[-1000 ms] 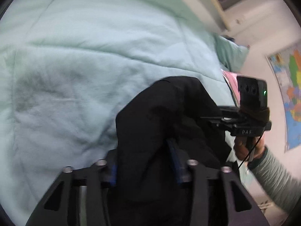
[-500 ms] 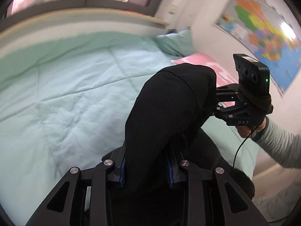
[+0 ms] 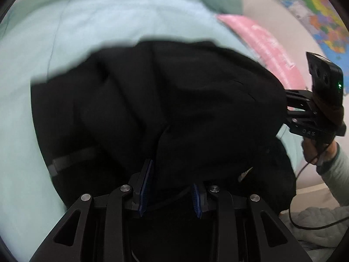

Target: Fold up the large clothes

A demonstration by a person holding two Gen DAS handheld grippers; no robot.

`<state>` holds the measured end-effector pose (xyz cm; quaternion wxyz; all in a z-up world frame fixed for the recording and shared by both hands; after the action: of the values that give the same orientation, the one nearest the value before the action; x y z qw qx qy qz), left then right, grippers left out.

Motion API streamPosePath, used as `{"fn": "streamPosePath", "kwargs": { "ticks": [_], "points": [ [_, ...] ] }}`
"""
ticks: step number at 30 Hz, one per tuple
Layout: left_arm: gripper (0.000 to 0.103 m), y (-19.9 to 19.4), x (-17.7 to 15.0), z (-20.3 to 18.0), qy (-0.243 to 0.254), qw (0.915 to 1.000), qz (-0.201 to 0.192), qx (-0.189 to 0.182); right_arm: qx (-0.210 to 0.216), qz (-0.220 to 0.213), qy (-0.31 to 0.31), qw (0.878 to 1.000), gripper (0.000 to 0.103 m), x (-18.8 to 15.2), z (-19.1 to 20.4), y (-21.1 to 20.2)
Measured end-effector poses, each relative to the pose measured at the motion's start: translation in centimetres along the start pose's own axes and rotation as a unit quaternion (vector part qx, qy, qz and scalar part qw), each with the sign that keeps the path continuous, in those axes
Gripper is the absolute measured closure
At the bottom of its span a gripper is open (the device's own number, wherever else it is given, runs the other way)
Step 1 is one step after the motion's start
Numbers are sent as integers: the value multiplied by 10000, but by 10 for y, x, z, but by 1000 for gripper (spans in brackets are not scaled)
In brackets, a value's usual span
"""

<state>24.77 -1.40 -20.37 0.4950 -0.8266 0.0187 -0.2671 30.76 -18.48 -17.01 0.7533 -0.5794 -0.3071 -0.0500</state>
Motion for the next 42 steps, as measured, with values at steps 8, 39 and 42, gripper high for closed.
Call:
{"fn": "streamPosePath", "kwargs": {
  "ticks": [8,39,42],
  "points": [
    [70,-74,1,1,-317,9980,-513,-192,172,295,1048,9939,79,-33,-23,-32],
    [70,-26,-1,3,-1568,9834,-569,-716,-60,-196,1061,9941,25,-7,26,38],
    [70,13,-30,30,-1781,9837,62,-230,-170,271,947,9950,25,-30,32,70]
  ]
}}
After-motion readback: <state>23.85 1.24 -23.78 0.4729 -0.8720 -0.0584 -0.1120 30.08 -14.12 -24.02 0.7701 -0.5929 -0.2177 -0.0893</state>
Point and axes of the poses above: each gripper's, at about its wrist camera, not at the fingertips, and y roughly the way its jaws point, z to its left, x to its top, the point moved 10 cm from there along y, roughly the way its jaws point, and after that the axes turned 6 degrees about -z, right-handed, at the moved point
